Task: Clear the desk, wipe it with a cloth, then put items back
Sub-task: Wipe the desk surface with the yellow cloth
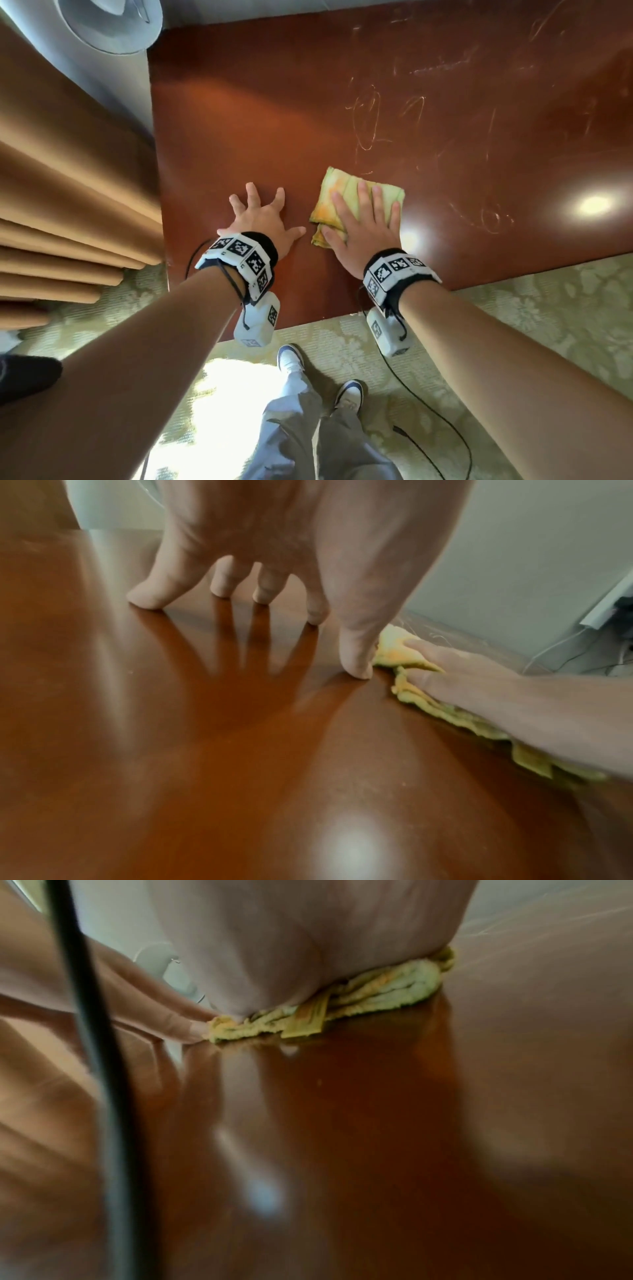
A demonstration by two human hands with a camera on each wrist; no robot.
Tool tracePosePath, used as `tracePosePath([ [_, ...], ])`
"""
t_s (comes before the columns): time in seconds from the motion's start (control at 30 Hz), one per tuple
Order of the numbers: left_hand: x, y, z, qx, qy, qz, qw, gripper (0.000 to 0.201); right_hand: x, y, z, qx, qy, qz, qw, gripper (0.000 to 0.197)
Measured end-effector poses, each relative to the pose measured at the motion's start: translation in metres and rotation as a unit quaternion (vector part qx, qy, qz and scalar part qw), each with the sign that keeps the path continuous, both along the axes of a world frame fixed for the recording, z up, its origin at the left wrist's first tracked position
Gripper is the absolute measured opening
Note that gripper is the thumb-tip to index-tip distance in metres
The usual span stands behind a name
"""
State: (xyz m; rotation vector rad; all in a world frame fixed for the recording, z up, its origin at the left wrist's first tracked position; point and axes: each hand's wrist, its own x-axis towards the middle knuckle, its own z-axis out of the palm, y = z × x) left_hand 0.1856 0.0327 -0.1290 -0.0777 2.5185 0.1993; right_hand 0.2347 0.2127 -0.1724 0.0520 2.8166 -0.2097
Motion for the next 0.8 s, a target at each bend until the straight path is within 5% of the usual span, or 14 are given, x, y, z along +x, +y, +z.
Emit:
tracePosePath([
  [0.43, 0.002, 0.004, 0.001, -0.021, 0.007, -0.011, 1.0, 0.083, 0.017, -0.003, 0.001, 0.024, -0.016, 0.017, 0.999, 0.066],
  [0.8, 0.005, 0.003, -0.002, -0.02, 0.019, -0.005, 1.0, 0.083, -0.04, -0.005, 0.004, 0.001, -0.003, 0.015, 1.0, 0.066],
])
